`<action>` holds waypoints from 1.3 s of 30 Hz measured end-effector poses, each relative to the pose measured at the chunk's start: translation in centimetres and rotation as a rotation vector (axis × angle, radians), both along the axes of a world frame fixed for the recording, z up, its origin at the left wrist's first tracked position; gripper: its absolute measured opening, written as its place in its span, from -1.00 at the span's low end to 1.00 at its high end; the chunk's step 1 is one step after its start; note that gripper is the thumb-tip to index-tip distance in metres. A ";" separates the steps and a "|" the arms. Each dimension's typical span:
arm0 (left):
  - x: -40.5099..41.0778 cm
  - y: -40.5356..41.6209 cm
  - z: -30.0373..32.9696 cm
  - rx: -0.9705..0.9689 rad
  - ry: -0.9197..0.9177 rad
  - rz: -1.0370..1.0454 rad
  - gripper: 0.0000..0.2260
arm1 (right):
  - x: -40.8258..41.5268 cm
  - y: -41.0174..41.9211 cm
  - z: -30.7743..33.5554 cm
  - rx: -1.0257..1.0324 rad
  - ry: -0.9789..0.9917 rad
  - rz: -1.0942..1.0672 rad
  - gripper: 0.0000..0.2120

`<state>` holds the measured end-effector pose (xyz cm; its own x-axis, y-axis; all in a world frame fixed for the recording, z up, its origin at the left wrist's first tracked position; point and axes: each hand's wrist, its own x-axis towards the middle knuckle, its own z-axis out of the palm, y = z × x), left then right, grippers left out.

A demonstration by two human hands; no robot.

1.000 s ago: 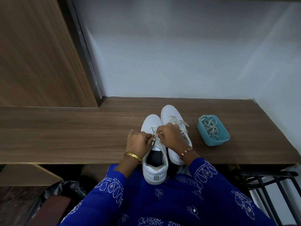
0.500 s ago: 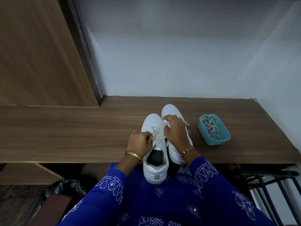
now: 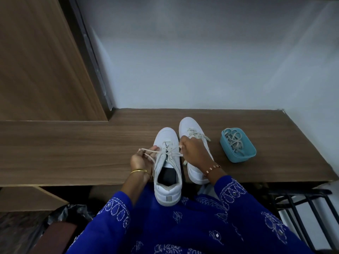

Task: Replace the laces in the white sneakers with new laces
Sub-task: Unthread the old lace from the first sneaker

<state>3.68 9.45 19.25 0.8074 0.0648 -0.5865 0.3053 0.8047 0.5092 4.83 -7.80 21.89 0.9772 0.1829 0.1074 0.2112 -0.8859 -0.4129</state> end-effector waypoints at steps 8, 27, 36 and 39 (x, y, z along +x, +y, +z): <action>1.0 -0.6 1.3 0.571 -0.130 -0.160 -0.79 | -0.6 1.0 0.3 -0.069 -0.033 0.100 -0.66; 0.0 0.0 1.0 1.729 -0.412 -0.693 -0.87 | -0.6 2.7 -0.4 0.123 0.171 0.012 -0.90; 0.1 0.5 0.0 0.908 -0.234 -0.419 -0.71 | -0.1 1.3 2.2 0.599 0.208 -0.252 -0.74; 0.4 0.5 -0.1 0.698 -0.153 -0.366 -0.64 | -0.1 1.0 2.3 0.464 0.143 -0.190 -0.84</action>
